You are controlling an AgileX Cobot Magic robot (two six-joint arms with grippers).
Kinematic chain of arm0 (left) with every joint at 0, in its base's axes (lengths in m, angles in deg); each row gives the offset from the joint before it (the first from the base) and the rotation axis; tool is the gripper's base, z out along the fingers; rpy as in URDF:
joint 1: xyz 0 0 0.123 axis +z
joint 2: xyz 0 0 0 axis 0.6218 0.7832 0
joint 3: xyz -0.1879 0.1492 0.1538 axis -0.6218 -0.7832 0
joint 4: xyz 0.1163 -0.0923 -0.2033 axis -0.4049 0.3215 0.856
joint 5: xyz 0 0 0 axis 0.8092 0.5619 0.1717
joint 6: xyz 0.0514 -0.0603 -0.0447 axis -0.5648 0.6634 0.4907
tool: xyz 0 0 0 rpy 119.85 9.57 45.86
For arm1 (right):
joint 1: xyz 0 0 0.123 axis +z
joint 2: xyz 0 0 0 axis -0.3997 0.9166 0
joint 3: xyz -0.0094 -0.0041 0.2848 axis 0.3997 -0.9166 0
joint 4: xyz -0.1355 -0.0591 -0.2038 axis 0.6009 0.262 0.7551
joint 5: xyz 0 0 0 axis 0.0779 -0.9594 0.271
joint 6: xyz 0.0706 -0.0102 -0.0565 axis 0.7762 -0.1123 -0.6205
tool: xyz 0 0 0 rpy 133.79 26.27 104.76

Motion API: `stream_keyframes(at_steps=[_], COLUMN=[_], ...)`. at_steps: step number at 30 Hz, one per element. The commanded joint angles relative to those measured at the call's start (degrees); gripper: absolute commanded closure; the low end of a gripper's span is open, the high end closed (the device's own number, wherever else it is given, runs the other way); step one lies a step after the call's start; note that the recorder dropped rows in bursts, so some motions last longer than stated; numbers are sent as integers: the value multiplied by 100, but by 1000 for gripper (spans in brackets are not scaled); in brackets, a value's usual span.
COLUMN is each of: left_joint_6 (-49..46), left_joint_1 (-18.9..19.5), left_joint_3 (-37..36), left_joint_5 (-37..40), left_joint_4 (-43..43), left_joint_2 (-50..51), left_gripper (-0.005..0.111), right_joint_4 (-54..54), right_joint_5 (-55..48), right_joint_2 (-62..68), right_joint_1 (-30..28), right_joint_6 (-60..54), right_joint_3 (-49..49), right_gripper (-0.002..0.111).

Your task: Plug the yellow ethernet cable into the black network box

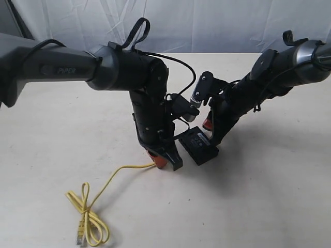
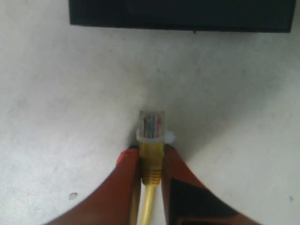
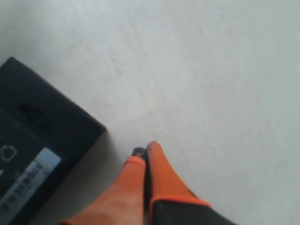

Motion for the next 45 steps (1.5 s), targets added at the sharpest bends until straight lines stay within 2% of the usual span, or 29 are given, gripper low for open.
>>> stream_keyframes(at_steps=[1,6,11,13,16,22,26,34,45], left_joint_6=[27,6,34,34,34,34,34,178,483], left_joint_1=[-54,-281,-291,-291,-291,-294,-294,-294,-294], left_joint_3=[87,294,315,315,315,315,315,315,324], left_joint_5=[-207,-252,-441,-550,-611,-637,-498,53,-250], left_joint_4=[116,79,137,257,314,375,270,60,23], left_joint_2=[64,64,76,76,76,76,76,76,313], left_gripper=[107,107,107,107,107,107,107,107,107], right_joint_4=[35,35,35,92,176,-1105,-826,-1169,-1304], right_joint_5=[-62,-62,-172,-180,-577,-1380,-1615,-1711,-2124], right_joint_2=[12,12,12,12,-1,-9,-9,1,1], right_joint_1=[9,9,9,-37,-433,-1027,-1028,-1028,-1028], right_joint_6=[-54,-54,15,414,703,1306,1921,1974,2091], right_joint_3=[12,12,12,12,12,12,12,12,12], right_gripper=[109,109,109,109,109,109,109,109,109])
